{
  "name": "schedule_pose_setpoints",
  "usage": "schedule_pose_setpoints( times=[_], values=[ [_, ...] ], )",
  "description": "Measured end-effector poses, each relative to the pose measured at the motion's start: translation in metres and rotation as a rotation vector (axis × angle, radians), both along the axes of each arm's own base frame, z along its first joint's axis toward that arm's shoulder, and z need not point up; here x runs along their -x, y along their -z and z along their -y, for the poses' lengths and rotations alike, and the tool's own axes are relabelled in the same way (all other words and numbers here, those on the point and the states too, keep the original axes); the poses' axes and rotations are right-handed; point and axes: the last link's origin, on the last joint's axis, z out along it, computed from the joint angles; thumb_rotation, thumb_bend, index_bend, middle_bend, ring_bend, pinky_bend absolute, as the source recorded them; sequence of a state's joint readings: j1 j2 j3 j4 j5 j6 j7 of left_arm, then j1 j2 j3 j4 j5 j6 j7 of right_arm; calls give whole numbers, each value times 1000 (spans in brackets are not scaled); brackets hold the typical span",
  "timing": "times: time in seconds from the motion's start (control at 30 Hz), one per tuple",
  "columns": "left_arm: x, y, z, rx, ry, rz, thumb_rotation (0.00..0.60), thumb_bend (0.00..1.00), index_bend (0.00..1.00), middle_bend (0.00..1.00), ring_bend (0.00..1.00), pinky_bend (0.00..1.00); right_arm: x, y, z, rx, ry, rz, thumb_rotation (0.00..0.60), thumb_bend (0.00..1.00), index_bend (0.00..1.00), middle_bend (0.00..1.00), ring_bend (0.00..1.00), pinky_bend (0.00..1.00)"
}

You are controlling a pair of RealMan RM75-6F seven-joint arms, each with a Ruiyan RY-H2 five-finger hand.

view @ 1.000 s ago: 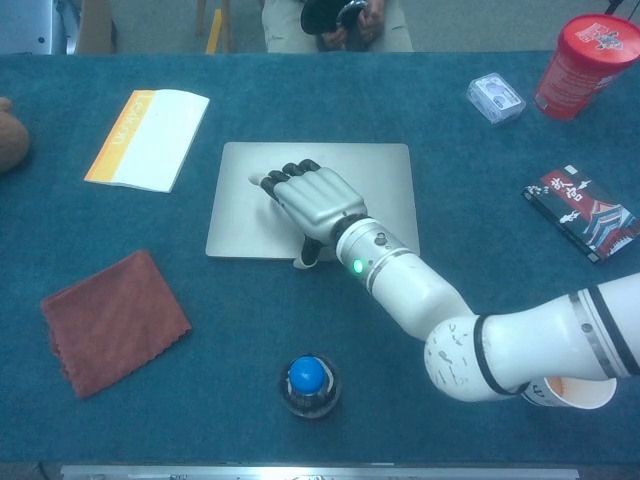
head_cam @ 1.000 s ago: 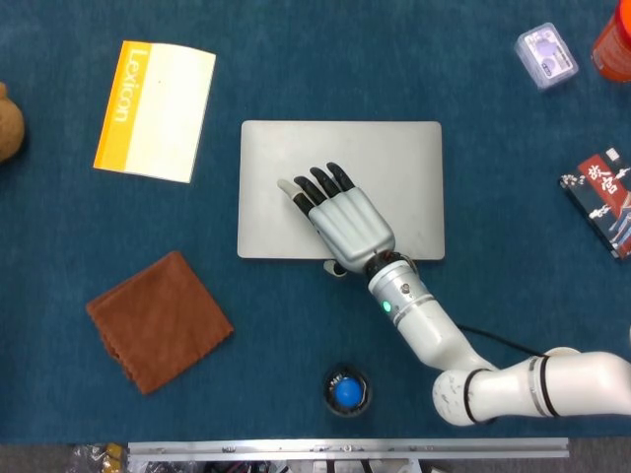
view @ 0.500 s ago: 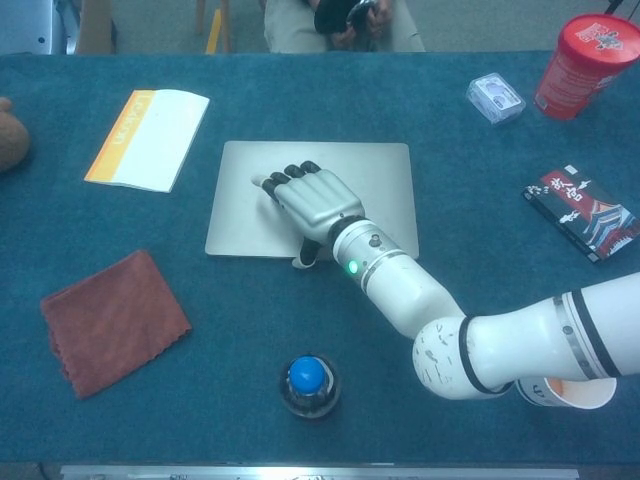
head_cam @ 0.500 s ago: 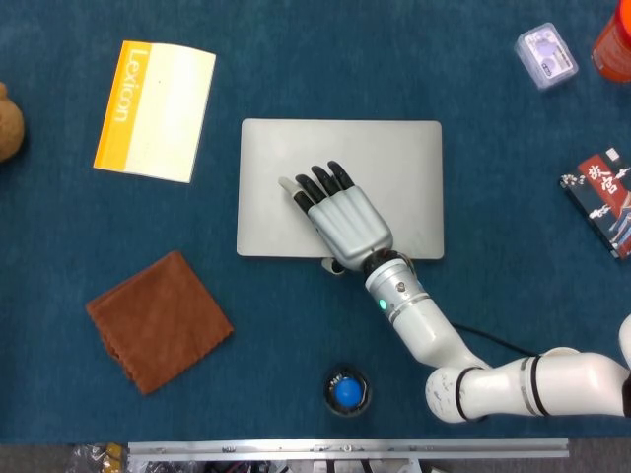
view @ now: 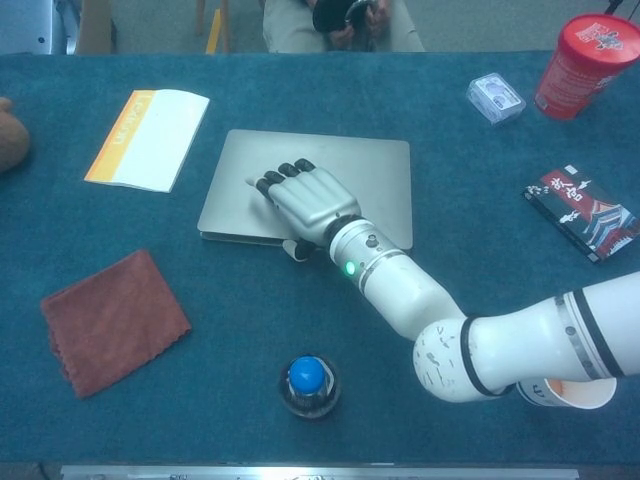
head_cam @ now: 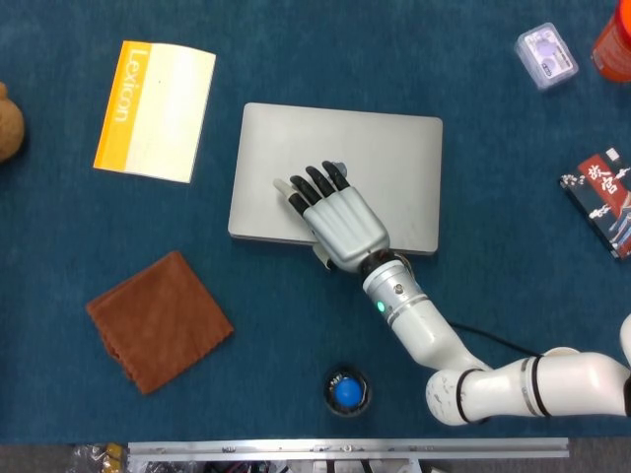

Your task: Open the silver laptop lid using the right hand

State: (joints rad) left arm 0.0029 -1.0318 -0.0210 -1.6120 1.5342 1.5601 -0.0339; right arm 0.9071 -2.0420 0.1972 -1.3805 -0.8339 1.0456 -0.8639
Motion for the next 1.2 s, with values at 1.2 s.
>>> schedule_pose_setpoints(
  times=[1.2],
  values=[
    [-13,46,-34,247,137,81,600,224,283,377,321,280,-26,-38,15,129,-55,-19,600,428,19,114,0,14]
  ],
)
